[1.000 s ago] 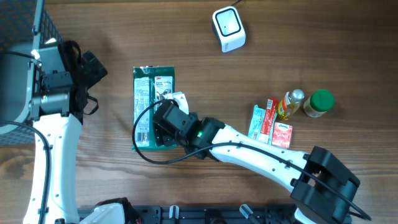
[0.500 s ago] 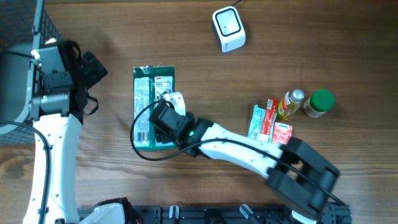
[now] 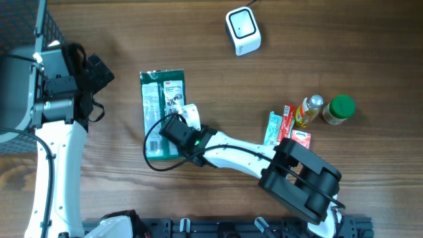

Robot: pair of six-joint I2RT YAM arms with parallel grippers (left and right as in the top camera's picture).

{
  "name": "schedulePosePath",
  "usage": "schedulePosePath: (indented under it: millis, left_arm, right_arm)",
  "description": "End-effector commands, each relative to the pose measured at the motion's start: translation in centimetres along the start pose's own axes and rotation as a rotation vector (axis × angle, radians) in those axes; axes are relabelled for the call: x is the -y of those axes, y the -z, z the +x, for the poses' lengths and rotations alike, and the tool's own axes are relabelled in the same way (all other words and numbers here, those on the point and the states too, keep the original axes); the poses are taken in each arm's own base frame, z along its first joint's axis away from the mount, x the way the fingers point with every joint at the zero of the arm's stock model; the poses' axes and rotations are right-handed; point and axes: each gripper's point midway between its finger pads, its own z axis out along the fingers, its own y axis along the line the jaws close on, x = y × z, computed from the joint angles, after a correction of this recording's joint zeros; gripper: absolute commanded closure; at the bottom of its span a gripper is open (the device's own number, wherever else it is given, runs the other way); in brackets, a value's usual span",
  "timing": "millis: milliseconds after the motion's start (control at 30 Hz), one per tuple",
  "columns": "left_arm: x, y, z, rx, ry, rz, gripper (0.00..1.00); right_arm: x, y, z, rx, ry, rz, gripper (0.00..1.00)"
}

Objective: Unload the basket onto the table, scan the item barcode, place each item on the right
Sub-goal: 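Lower the right gripper and grasp the glove pack edge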

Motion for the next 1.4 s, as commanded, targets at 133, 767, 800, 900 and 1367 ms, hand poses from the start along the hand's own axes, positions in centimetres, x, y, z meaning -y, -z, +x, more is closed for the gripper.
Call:
schedulePosePath:
  millis: [133,767,800,900,1367]
  left_arm:
    - [-0.1,0.1,-0.3,0.009,-0.004,-0.005,0.00]
    - [-0.1,0.1,-0.3,0.009,-0.004,-0.004,0.00]
    - [-0.1,0.1,-0.3,0.009,-0.004,-0.004,0.00]
    - [-0.1,0.1,-0.3,0.009,-0.004,-0.004,0.00]
    - [-0.1,0.1,-0.3,0.009,-0.004,-0.004,0.00]
  right_arm:
    - [5.6,-0.1,0.5,-0.044,-0.029,0.206,0.61]
    - [1.8,5.6,-4.2,-0.045,-0.023,-0.214,0.61]
    - [0.2,5.8,-4.7,-0.022,0.039,-0.296,0.66]
    - [-2.9,6.2,-6.2,0.054,0.131,-0.447,0.85]
    - [-0.2,-2.8,-4.8,0.058,0.123,-0.242,0.96]
